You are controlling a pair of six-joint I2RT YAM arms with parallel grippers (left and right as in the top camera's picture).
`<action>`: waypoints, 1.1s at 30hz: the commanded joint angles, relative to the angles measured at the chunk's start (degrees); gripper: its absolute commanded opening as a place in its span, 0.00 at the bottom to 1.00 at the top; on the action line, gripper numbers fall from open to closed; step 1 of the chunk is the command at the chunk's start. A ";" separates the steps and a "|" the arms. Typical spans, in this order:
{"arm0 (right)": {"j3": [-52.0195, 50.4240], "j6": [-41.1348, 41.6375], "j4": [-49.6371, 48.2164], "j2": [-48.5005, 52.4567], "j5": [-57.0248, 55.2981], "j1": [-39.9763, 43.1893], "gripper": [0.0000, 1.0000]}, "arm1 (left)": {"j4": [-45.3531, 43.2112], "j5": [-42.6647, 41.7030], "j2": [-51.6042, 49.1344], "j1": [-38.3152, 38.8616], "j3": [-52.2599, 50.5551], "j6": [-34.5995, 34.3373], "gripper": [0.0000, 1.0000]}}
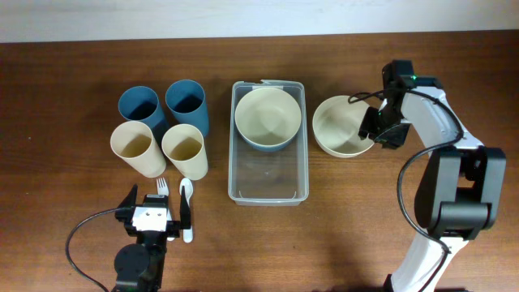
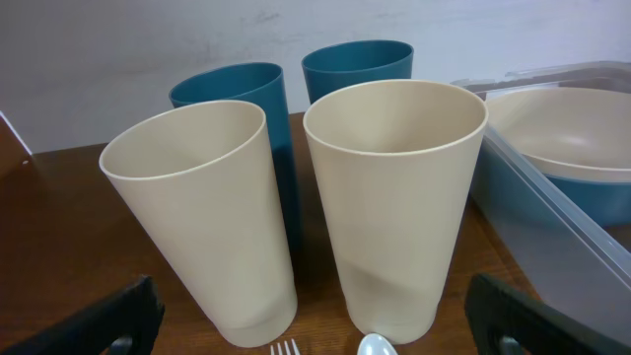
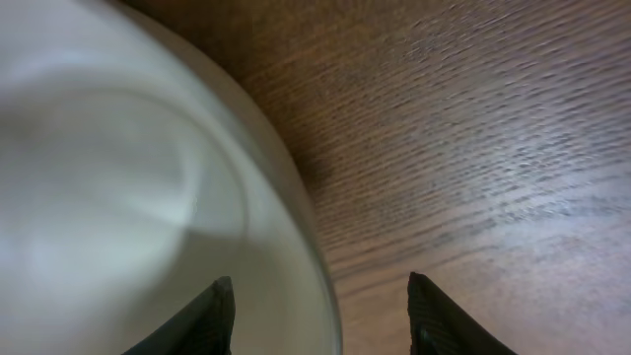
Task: Pack container
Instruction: 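Move the right gripper to the other beige bowl and grasp its rim, then lift the beige bowl and stack it onto the bowls in the container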
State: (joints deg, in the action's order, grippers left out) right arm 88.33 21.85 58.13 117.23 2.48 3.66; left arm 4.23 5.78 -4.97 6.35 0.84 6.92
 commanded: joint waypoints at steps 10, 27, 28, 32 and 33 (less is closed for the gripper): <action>-7.82 1.07 -7.63 1.53 0.09 -0.26 0.17 | -0.09 -0.44 0.55 -0.11 -0.31 0.92 1.00; -5.57 0.98 -4.72 -17.16 -0.57 -1.57 0.04 | -0.09 -0.44 0.55 -0.11 -0.31 0.92 1.00; -5.01 1.11 -4.31 -19.06 -0.55 -1.86 0.04 | -0.09 -0.46 0.55 -0.11 -0.31 0.92 1.00; -3.37 1.14 -3.69 -26.25 2.82 -3.87 0.04 | -0.09 -0.46 0.55 -0.11 -0.31 0.92 1.00; -3.19 1.14 -3.72 -27.67 4.48 -4.81 0.04 | -0.09 -0.46 0.55 -0.11 -0.31 0.92 1.00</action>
State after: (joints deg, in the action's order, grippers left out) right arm 83.22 23.14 54.24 94.45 3.38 1.10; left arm 4.23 5.76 -4.97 6.35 0.84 6.90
